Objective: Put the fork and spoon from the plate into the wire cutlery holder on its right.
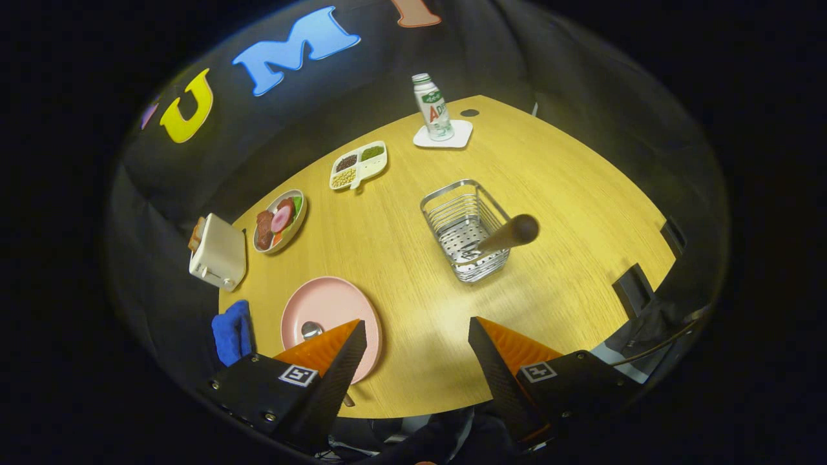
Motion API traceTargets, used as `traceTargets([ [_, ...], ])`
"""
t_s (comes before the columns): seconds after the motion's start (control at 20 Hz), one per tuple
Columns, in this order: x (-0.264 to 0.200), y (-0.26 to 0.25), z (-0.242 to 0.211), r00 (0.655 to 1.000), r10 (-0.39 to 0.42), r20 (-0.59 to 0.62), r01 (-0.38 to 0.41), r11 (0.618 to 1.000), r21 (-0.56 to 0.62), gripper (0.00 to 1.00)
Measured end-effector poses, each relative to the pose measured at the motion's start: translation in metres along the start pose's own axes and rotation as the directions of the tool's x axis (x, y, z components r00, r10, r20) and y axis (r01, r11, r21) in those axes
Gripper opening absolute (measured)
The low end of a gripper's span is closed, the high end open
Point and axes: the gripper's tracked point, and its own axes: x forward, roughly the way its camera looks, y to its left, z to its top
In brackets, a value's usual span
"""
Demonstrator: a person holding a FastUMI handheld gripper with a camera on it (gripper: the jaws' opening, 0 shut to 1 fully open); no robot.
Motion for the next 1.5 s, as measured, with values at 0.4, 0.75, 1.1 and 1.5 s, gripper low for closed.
traceTargets([
  [0.4, 0.018, 0.05, -0.035, 0.995, 0.055, -0.088, -0.065, 0.992, -0.112, 0.98],
  [0.75, 0.037, 0.089, -0.07, 0.985, 0.062, -0.162, -0.105, 0.956, -0.274, 0.98],
  [1.1, 0.063, 0.111, -0.097, 0.971, 0.037, -0.237, -0.135, 0.901, -0.412, 0.91],
  [1.5, 0.091, 0.114, -0.119, 0.955, -0.016, -0.296, -0.142, 0.852, -0.504, 0.73],
])
